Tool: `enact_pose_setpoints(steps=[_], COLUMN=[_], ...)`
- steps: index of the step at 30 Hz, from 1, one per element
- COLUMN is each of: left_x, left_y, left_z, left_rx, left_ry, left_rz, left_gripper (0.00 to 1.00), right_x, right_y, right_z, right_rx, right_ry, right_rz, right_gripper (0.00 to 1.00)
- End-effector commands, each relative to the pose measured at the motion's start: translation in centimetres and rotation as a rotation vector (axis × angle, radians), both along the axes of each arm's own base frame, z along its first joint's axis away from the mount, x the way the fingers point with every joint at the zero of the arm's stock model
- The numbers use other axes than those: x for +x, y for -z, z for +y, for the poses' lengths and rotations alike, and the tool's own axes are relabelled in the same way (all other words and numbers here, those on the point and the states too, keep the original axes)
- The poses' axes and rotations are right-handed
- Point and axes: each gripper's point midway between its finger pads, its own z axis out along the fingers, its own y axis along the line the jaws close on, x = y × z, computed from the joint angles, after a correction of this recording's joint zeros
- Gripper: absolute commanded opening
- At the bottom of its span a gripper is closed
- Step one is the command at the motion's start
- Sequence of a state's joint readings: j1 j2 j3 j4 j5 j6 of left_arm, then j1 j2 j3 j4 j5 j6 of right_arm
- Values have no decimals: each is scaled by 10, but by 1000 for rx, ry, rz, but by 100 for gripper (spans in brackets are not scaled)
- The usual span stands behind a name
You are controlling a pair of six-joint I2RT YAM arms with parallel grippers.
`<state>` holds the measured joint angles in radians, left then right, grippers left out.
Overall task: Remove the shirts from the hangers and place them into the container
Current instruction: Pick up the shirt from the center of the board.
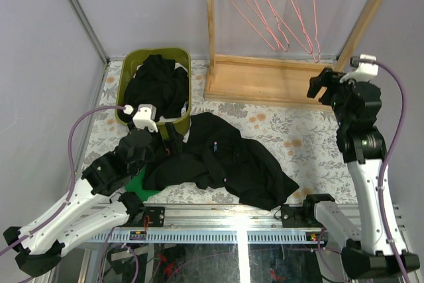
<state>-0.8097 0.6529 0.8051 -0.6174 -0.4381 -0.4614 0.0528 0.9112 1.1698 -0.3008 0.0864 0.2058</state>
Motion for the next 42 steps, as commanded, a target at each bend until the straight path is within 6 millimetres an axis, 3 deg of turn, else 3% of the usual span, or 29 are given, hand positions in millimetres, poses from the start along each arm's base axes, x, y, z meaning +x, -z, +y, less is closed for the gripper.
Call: enact_pose_setpoints(steps=[1,7,11,13,15,18,25,32,42], left_x=[6,7,5,2,0,-2,-8,-3,-29], left_y=[-3,6,12,13,13,16,53,96,141], left_z=[-6,-15,-27,-39,-54,-80,-131,-159,-222], left_rx=[-13,3,10,-9,-47,-97,55,176,183], left_ry=[13,51,108,162,212,285,291,217,346], left_rz=[-22,8,42,56,82,137,219,288,390], left_gripper=[100,100,100,100,100,100,100,100,100], right_x=[-30,-77,-112,-126,-134,-132,-132,-134,-135], right_y=[39,131,209,224,239,248,261,255,265], right_z=[21,75,118,135,133,117,126,131,128], right_rx=[175,558,830,857,801,687,723,723,712], right_ry=[-64,-231,-401,-540,-539,-436,-476,-529,-514], right_rz=[57,201,370,376,421,470,553,526,539], right_gripper=[84,82,76,73,73,73,72,72,69])
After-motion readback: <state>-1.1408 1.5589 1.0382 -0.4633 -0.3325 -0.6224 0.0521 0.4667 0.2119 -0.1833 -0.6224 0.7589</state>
